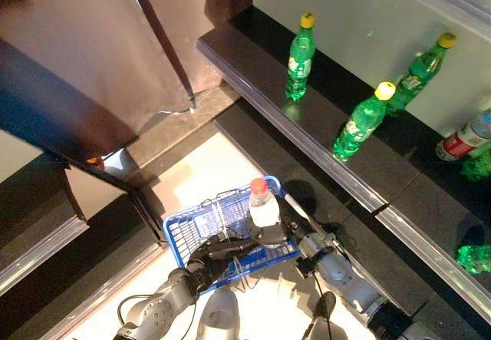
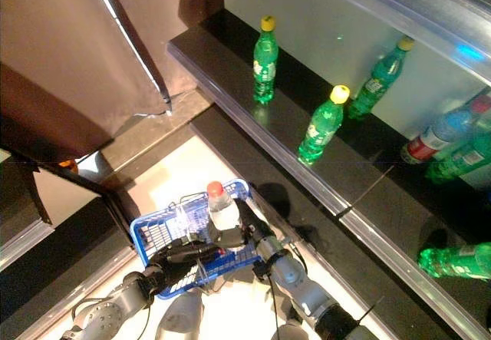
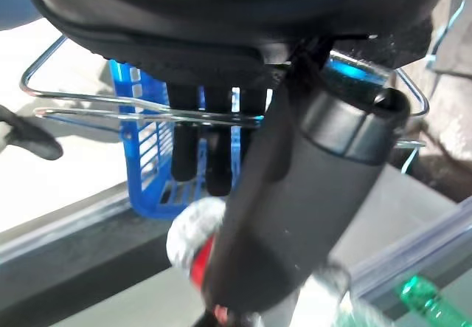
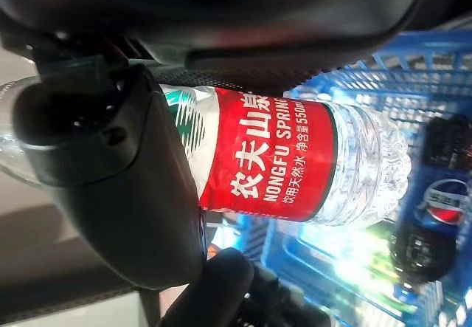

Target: Pick up the drink and place into the basket.

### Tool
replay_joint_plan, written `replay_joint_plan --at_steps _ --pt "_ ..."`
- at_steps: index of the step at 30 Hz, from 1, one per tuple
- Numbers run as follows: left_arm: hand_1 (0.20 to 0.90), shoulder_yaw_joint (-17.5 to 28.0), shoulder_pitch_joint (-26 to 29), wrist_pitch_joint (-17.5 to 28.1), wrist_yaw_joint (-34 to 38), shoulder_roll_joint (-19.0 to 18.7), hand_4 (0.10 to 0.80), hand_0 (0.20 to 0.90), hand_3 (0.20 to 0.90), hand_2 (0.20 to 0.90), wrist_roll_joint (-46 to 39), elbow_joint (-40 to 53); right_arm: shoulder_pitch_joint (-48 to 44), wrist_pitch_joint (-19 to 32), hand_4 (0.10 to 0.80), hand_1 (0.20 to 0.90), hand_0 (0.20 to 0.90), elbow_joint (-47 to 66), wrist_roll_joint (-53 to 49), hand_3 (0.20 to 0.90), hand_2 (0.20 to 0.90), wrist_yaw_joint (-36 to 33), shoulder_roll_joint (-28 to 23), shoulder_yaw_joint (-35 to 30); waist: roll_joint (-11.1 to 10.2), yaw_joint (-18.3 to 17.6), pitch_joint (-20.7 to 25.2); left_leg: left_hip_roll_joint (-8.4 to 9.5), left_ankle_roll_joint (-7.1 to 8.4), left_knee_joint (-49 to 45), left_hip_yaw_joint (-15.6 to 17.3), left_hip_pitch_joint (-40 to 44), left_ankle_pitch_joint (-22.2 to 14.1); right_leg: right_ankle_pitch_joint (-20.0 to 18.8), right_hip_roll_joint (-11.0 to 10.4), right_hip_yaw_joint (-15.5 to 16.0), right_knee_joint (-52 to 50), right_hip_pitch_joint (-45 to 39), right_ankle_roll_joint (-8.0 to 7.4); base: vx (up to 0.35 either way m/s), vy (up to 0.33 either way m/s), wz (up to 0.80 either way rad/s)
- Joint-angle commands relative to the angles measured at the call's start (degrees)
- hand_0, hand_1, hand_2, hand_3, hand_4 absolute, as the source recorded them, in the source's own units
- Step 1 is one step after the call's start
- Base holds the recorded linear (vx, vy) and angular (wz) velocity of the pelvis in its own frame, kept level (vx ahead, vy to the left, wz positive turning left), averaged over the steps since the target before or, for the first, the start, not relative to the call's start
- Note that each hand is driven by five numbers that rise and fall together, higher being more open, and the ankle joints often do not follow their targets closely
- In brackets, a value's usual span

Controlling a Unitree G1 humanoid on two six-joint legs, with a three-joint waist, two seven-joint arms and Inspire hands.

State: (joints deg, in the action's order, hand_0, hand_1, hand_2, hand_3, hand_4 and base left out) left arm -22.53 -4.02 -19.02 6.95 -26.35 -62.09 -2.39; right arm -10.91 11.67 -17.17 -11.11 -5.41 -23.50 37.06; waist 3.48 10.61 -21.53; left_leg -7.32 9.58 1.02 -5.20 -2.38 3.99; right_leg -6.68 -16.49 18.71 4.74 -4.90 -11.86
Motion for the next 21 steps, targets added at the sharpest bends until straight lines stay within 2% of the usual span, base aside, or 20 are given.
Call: replay_joint_plan --at_steps 1,8,12,17,21 --pt "0.300 -7.3 3.2 6.1 -16.6 4.3 0.100 0.300 0.200 0.300 -6.7 10.9 -5.7 6.5 0.100 0.300 0.300 0.3 2.6 0.200 0.300 0.0 3.2 3.6 0.0 0.2 11.3 -1.65 -2.95 -0.2 3.7 -2.3 3.7 1.6 -3.7 -1.3 -4.9 -0.5 0.82 -0.030 0.053 0.03" --pt "0.300 -9.2 3.6 3.4 -22.4 4.9 0.100 0.300 0.200 0.300 -3.8 10.0 -5.5 1.7 0.100 0.300 0.300 -10.4 9.7 0.200 0.300 7.0 3.1 6.2 0.4 0.6 10.9 -0.98 -3.12 -0.5 3.3 -2.4 3.4 1.5 -4.6 -0.5 -5.6 -0.2 0.66 0.004 0.041 0.03" --pt "0.300 -10.3 3.4 1.8 -24.9 4.6 0.100 0.300 0.200 0.300 -4.1 9.7 -6.0 -0.2 0.100 0.300 0.300 -15.9 13.8 0.200 0.300 6.0 2.6 7.1 0.5 1.0 10.7 -0.76 -3.37 -0.4 3.0 -2.2 3.3 1.4 -4.8 -0.4 -5.9 0.0 0.67 0.007 0.019 0.09" --pt "0.300 -10.1 3.9 -0.3 -26.5 5.2 0.100 0.300 0.200 0.300 -2.7 9.4 -8.5 -6.5 0.100 0.300 0.300 -22.9 27.1 0.200 0.300 7.6 2.6 8.0 0.1 1.4 9.9 -0.65 -3.53 -0.4 2.8 -2.5 3.5 1.3 -4.9 -0.8 -6.5 0.7 0.60 -0.010 -0.010 0.06" --pt "0.300 -10.2 4.5 -1.3 -26.8 5.7 0.100 0.300 0.200 0.300 -1.3 9.9 -10.3 -9.9 0.100 0.300 0.300 -28.2 33.8 0.200 0.300 8.3 2.0 9.7 0.0 2.0 8.8 -0.74 -3.78 -0.2 2.6 -2.8 3.7 1.0 -4.8 -1.0 -6.7 1.2 0.62 -0.038 -0.026 0.01"
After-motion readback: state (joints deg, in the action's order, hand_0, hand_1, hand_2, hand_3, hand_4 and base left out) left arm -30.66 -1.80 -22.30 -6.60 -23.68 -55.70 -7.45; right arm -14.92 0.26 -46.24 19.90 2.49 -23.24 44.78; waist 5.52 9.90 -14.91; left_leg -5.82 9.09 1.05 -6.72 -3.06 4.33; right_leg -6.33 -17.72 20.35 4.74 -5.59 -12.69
